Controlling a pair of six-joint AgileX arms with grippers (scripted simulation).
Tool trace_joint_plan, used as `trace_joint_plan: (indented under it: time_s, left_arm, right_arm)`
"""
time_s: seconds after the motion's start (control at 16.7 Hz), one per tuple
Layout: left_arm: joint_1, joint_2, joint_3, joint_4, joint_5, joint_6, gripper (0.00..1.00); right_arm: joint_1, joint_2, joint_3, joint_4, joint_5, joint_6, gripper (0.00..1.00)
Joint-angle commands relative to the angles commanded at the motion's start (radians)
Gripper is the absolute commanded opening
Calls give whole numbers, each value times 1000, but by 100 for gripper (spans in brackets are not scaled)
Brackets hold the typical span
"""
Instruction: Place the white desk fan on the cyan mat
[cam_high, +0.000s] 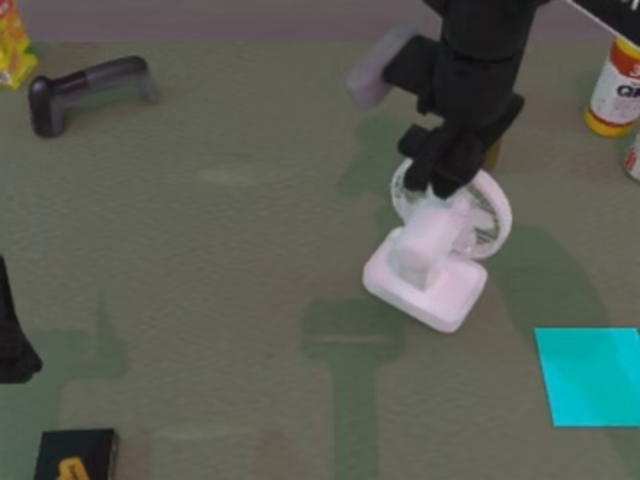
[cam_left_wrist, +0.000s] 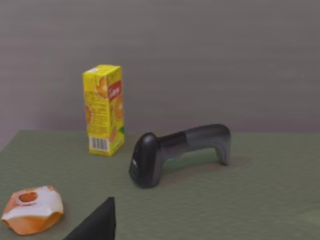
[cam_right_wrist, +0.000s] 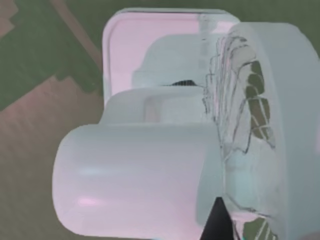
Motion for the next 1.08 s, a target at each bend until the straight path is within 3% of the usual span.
trace_joint_plan:
  time_s: [0.42, 0.6, 0.84, 1.08]
  left_arm:
    - [0, 0, 0, 0, 0, 0, 100]
    - [0, 0, 0, 0, 0, 0, 100]
    - [0, 0, 0, 0, 0, 0, 100]
    - [0, 0, 0, 0, 0, 0, 100]
  right_arm:
    - [-2, 3, 54, -52, 0, 0, 0]
    - [-19, -7, 3, -58, -3, 62, 0]
    - [-82, -59, -144, -59, -17, 292, 0]
    - [-159, -176, -314, -23, -35, 662, 0]
